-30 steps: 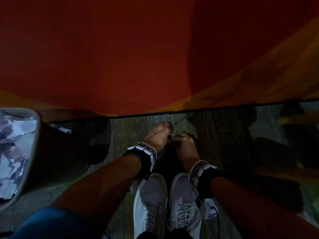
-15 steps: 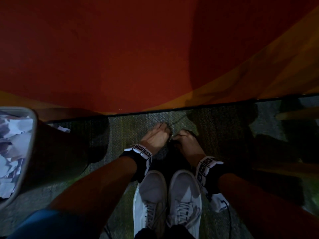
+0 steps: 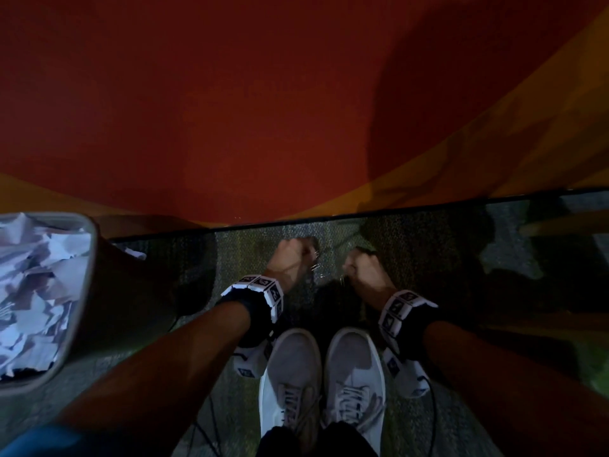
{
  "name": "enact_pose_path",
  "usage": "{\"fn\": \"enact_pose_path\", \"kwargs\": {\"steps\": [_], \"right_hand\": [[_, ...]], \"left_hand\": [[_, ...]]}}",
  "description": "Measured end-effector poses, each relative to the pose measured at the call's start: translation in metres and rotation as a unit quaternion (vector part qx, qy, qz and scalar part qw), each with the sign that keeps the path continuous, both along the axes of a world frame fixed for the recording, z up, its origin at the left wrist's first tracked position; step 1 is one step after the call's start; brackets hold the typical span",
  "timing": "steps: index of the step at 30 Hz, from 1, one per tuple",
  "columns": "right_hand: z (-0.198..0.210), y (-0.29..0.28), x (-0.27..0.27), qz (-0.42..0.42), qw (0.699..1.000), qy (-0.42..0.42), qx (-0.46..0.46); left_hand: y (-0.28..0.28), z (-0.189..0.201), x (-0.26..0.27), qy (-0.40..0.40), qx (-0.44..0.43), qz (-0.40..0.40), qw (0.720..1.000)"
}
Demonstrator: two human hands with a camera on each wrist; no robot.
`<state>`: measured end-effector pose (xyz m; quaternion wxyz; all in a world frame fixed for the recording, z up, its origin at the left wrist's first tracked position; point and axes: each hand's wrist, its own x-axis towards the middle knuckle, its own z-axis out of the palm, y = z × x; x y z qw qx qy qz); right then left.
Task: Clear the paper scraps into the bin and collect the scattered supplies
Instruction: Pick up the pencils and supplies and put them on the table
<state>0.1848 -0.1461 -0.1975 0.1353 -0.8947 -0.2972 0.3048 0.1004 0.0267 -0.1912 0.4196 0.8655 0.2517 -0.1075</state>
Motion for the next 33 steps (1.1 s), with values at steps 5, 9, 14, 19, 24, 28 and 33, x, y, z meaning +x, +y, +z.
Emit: {"fn": "enact_pose_path", "kwargs": {"steps": [5,9,14,19,24,28,33], "right_hand": [[0.056,-0.010,0.006,-0.166,0.973,0.081,0.138],[0.114,-0.020,0.011,-0.248,0.929,0.160,0.225],[0.197,-0.040,0.011,-0.202,0.950,0.057,0.231],[0.286,-0.063,0.006,-0.207,0.947,-0.023,0.244],[0.397,-0.109,-0.002,-0.159,0.948,-0.126,0.246],[0.465,-0.169,-0.007,-0.157,0.937,-0.212,0.230],[0.511,-0.259,-0.007,-0.194,0.922,-0.268,0.200]], "left_hand": [[-0.003,0.049,0.001,-0.045,-0.013,0.005,0.999],[-0.005,0.108,0.007,-0.054,0.031,-0.048,0.997],[-0.009,0.221,0.015,-0.072,0.088,-0.123,0.986],[-0.031,0.333,0.020,-0.136,0.146,-0.163,0.966],[-0.083,0.432,0.034,-0.187,0.177,-0.226,0.940],[-0.138,0.485,0.055,-0.221,0.181,-0.278,0.917],[-0.226,0.520,0.072,-0.268,0.158,-0.335,0.890]]}}
